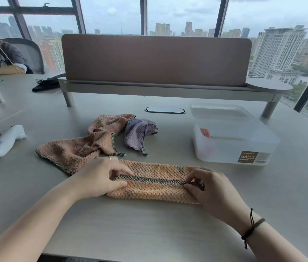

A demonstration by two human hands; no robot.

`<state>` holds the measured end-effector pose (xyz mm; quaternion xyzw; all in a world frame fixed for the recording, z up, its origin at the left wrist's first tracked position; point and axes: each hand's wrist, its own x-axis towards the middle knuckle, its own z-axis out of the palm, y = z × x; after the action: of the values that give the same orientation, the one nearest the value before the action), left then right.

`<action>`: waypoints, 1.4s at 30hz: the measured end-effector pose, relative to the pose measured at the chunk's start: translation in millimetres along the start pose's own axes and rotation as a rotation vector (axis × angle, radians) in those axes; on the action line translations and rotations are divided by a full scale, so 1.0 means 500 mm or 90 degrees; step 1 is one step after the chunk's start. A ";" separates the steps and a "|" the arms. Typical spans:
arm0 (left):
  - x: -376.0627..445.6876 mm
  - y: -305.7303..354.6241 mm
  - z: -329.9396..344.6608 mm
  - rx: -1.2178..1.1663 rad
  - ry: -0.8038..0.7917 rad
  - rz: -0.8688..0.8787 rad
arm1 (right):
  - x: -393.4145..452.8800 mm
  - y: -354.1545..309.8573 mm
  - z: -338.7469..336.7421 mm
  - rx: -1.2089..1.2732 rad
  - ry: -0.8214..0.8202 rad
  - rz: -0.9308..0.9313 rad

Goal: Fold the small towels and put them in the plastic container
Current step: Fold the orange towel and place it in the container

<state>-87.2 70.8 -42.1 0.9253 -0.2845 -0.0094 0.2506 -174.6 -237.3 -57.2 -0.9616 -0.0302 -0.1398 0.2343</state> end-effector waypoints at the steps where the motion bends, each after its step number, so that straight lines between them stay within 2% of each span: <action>1: -0.001 0.002 0.001 0.031 0.003 0.014 | -0.002 -0.001 0.000 -0.022 0.000 -0.008; 5: 0.001 0.003 0.010 0.140 -0.005 0.078 | -0.016 -0.009 0.000 -0.180 0.072 -0.064; 9: -0.001 0.021 0.010 0.117 -0.030 0.075 | -0.044 -0.054 0.007 -0.212 0.098 -0.070; 15: -0.016 0.063 -0.007 0.117 -0.103 0.083 | -0.061 -0.105 0.025 -0.193 -0.051 0.023; 19: -0.028 0.112 -0.024 -0.189 -0.322 -0.008 | -0.021 -0.090 0.022 -0.138 -0.193 0.019; 20: -0.028 0.122 -0.025 -0.247 -0.351 -0.017 | -0.007 -0.081 0.023 -0.137 -0.229 -0.001; 22: -0.016 0.123 -0.013 -0.272 -0.297 0.013 | 0.024 -0.059 0.023 -0.137 -0.294 -0.052; 24: 0.007 0.107 0.006 -0.176 -0.156 0.074 | 0.054 -0.039 0.018 -0.120 -0.344 -0.095; 26: 0.032 0.089 0.024 -0.045 -0.091 0.139 | 0.080 -0.022 0.015 -0.110 -0.369 -0.126; 29: 0.061 0.079 0.059 0.092 -0.157 0.169 | 0.110 -0.006 0.017 -0.090 -0.383 -0.153; 33: 0.077 0.079 0.090 0.228 -0.223 0.143 | 0.115 0.010 0.025 -0.090 -0.359 -0.176; 42: 0.103 0.059 0.101 0.274 -0.218 0.109 | 0.052 0.018 0.014 -0.139 -0.316 -0.225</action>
<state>-67.3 -1.0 -66.1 0.9146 -0.3956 -0.0838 -0.0032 -146.6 -242.3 -60.0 -0.9656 -0.2379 0.0579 0.0874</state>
